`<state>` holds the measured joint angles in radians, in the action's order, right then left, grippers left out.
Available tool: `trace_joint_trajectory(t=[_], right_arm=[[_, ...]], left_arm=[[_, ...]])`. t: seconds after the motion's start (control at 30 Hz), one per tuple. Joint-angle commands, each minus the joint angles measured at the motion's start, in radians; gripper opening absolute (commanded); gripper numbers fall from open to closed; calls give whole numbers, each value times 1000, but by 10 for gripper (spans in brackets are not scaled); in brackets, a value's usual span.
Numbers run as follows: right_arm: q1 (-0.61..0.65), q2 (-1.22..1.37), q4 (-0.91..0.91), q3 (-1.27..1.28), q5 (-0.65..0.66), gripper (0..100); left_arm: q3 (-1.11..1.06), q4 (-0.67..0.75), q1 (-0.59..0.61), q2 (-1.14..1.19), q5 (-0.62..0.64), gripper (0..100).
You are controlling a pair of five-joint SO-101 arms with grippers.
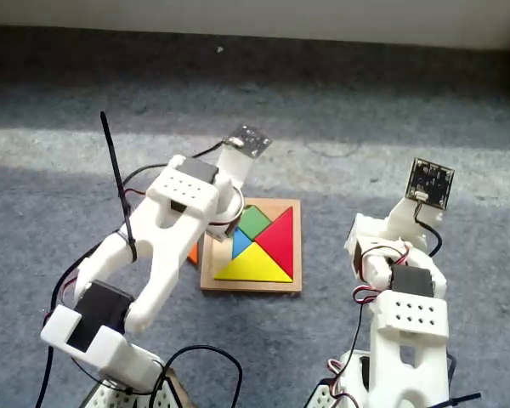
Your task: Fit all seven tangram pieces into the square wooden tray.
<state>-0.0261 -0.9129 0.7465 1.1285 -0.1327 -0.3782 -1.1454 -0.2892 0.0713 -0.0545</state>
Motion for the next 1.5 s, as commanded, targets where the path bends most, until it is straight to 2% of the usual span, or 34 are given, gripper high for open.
trace_joint_trajectory(t=[0.0,0.17,0.37,0.57,0.7,0.9,1.0,1.1,1.2,1.47], right_arm=[[12,-21,-21,-4,2,36],[12,-21,-21,-4,2,37],[8,-21,-21,-4,2,37],[8,-21,-21,-4,2,37],[8,-21,-21,-4,2,37],[8,-21,-21,-4,2,37],[10,-21,-21,-4,2,37],[12,-21,-21,-4,2,37],[12,-21,-21,-4,2,37],[12,-21,-21,-4,2,37]], left_arm=[[-4,69,-39,-51,-11,52],[-5,118,-87,-18,-11,30],[35,141,-104,91,-5,104],[45,140,-102,48,-8,32],[27,126,-93,-18,-8,23],[-4,129,28,-120,11,24],[-10,199,120,-124,78,24],[-2,252,194,-82,95,25],[27,281,205,-15,94,25],[189,241,208,163,95,23]])
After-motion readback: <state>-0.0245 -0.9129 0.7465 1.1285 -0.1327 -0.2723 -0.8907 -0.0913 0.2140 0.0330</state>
